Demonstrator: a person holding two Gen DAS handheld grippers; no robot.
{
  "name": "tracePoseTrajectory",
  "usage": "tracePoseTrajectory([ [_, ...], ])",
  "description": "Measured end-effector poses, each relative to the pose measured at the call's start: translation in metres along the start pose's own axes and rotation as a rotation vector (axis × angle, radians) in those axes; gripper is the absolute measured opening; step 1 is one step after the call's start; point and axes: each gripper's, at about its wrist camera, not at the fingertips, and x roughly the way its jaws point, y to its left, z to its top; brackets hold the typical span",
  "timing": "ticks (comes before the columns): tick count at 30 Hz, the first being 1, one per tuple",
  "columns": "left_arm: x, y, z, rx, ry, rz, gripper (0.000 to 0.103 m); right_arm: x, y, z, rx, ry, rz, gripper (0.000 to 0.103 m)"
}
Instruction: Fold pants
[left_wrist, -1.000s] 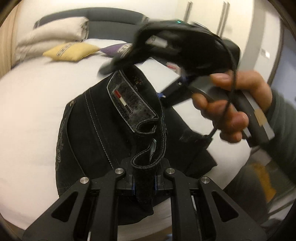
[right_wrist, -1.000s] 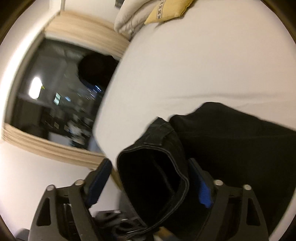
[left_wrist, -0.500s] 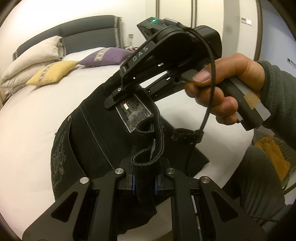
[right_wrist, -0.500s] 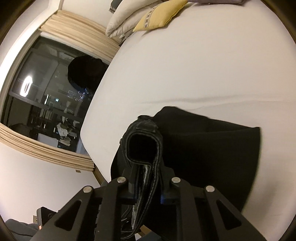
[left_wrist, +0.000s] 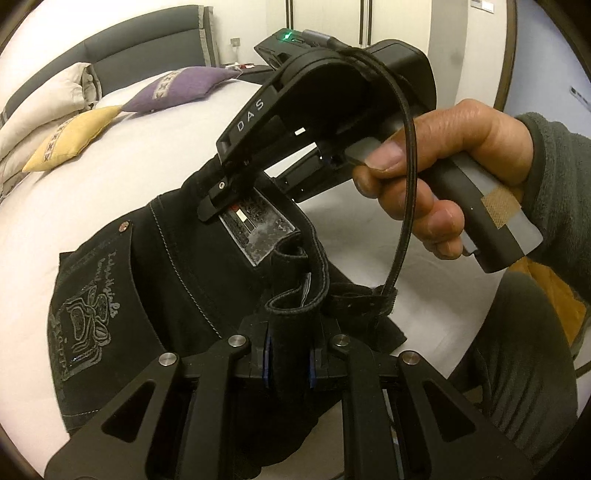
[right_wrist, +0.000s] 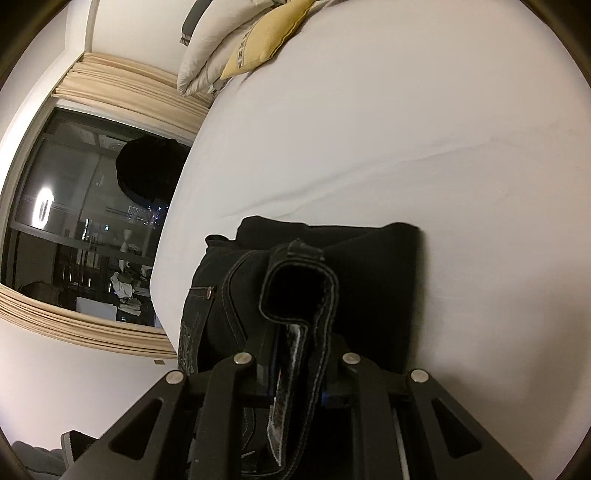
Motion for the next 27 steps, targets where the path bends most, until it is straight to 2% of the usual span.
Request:
tracePoseTrajectory([
  [3,0.013,-0.002,-0.001,0.008,0.010,0.004,0.016,0.001,-0.010,0.001,0.001,0.010,0.007,0.018],
  [5,0.025,-0.007,-0.008,0.031,0.012,0.014,0.026,0.005,-0.022,0.002,0.020,0.013,0.006,0.020],
  [7,0.029,-0.012,-0.014,0.055,-0.007,0.024,0.029,0.006,-0.038,0.001,0.077,0.011,0.064,0.020],
  [9,0.021,-0.008,-0.015,0.032,-0.018,-0.025,0.038,0.002,-0.049,-0.003,0.112,-0.008,0.125,0.023],
  [10,0.015,-0.004,-0.015,0.009,-0.024,-0.070,0.046,-0.002,-0.051,-0.005,0.124,-0.022,0.139,0.026],
  [13,-0.020,0.008,-0.021,-0.043,-0.072,-0.134,0.048,-0.018,-0.049,-0.009,0.129,-0.058,0.116,0.041],
  [14,-0.028,0.011,-0.022,-0.054,-0.084,-0.145,0.050,-0.029,-0.047,-0.010,0.138,-0.084,0.097,0.053],
  [15,-0.043,0.018,-0.025,-0.072,-0.112,-0.156,0.052,-0.039,-0.046,-0.011,0.144,-0.115,0.063,0.069],
  [17,-0.063,0.034,-0.026,-0.093,-0.159,-0.148,0.057,-0.066,-0.041,-0.016,0.155,-0.198,-0.007,0.070],
  [20,-0.081,0.075,-0.020,-0.176,-0.222,-0.098,0.057,-0.086,-0.014,-0.030,0.122,-0.252,0.148,0.070],
  [22,-0.080,0.108,-0.012,-0.268,-0.234,-0.083,0.057,-0.083,0.016,-0.042,0.056,-0.233,0.233,0.070],
  [24,-0.066,0.126,-0.004,-0.314,-0.215,-0.095,0.058,-0.070,0.029,-0.054,0.042,-0.199,0.281,0.070],
  [25,-0.055,0.132,-0.005,-0.330,-0.187,-0.101,0.058,-0.058,0.030,-0.061,0.054,-0.168,0.295,0.070],
  [27,-0.035,0.138,-0.014,-0.364,-0.123,-0.124,0.058,-0.034,0.018,-0.078,0.092,-0.111,0.255,0.066],
])
